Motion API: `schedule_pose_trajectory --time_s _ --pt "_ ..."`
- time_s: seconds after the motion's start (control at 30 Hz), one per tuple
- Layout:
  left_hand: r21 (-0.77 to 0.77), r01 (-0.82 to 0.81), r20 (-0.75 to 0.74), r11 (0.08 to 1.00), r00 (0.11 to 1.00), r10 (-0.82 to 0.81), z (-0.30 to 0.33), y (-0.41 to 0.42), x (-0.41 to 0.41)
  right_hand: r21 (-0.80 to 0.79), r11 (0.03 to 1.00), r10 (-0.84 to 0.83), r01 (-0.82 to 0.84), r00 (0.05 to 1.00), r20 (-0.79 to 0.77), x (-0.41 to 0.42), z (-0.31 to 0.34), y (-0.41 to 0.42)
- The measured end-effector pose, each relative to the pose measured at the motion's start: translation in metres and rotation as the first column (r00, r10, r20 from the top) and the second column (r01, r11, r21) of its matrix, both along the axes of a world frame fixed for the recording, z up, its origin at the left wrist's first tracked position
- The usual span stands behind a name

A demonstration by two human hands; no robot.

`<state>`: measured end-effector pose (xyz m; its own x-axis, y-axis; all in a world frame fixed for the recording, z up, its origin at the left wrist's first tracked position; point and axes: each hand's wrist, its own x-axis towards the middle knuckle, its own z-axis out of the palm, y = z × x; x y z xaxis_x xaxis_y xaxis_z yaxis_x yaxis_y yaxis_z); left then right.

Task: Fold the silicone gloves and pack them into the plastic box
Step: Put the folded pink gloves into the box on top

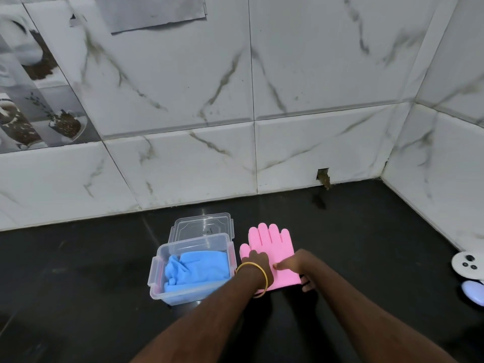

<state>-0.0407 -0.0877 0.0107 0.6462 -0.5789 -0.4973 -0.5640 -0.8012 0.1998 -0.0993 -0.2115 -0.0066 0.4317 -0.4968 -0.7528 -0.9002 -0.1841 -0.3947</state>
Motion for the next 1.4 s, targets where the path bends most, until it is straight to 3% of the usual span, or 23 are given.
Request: schedule_pose_trajectory --time_s 0.1,0.3,0.37,0.5,0.7,0.8,0.87,0.93,0.97,1.03,1.1,1.17,1.27,1.4 --pt "0.024 -0.002 -0.007 1.0 1.0 0.002 -0.003 -0.002 0.002 0.124 0.992 -0.03 0.03 1.0 -0.003 -0.001 -0.001 -0.002" --pt "0.012 -0.045 -0.053 0.999 0.998 0.045 -0.007 -0.005 0.008 0.304 0.933 -0.245 0.192 0.958 0.147 -0.01 -0.002 -0.006" --pt "-0.026 -0.081 -0.083 0.996 0.993 0.079 -0.005 -0.006 0.01 0.442 0.855 -0.407 0.272 0.879 0.248 -0.01 -0.006 -0.002" --pt "-0.149 -0.2 -0.185 0.968 0.968 0.171 -0.002 -0.007 0.015 0.678 0.649 -0.699 0.347 0.625 0.349 -0.01 -0.01 0.017" --pt "-0.258 -0.363 -0.487 0.895 0.849 0.204 0.009 -0.001 0.016 0.691 0.514 -0.854 0.507 0.371 0.363 -0.003 -0.005 0.039" --pt "-0.415 -0.443 -0.542 0.795 0.822 0.175 0.027 0.006 0.024 0.66 0.515 -0.856 0.546 0.284 0.432 0.011 0.014 0.036" --pt "-0.583 -0.528 -0.544 0.617 0.818 0.185 0.041 0.016 0.03 0.644 0.542 -0.833 0.539 0.245 0.496 0.025 0.034 0.035" --pt "-0.61 -0.675 -0.701 0.415 0.704 0.115 0.058 0.032 0.033 0.617 0.584 -0.798 0.528 0.231 0.557 0.041 0.057 0.037" --pt "-0.563 -0.731 -0.787 0.384 0.617 0.021 0.066 0.04 0.033 0.598 0.608 -0.777 0.522 0.235 0.585 0.049 0.069 0.039" --pt "-0.475 -0.763 -0.874 0.439 0.467 -0.133 0.076 0.06 0.032 0.576 0.649 -0.74 0.498 0.238 0.628 0.066 0.092 0.049" --pt "-0.45 -0.713 -0.888 0.537 0.421 -0.185 0.076 0.076 0.032 0.566 0.691 -0.705 0.45 0.244 0.666 0.084 0.114 0.066" --pt "-0.437 -0.706 -0.897 0.558 0.392 -0.206 0.07 0.086 0.035 0.565 0.734 -0.669 0.377 0.261 0.696 0.099 0.135 0.086" --pt "-0.344 -0.802 -0.938 0.489 0.27 -0.217 0.061 0.099 0.052 0.619 0.748 -0.664 0.24 0.299 0.685 0.123 0.165 0.12" --pt "-0.073 -0.955 -0.956 0.288 -0.016 -0.294 0.061 0.128 0.091 0.769 0.638 -0.687 -0.036 0.424 0.59 0.134 0.189 0.152"
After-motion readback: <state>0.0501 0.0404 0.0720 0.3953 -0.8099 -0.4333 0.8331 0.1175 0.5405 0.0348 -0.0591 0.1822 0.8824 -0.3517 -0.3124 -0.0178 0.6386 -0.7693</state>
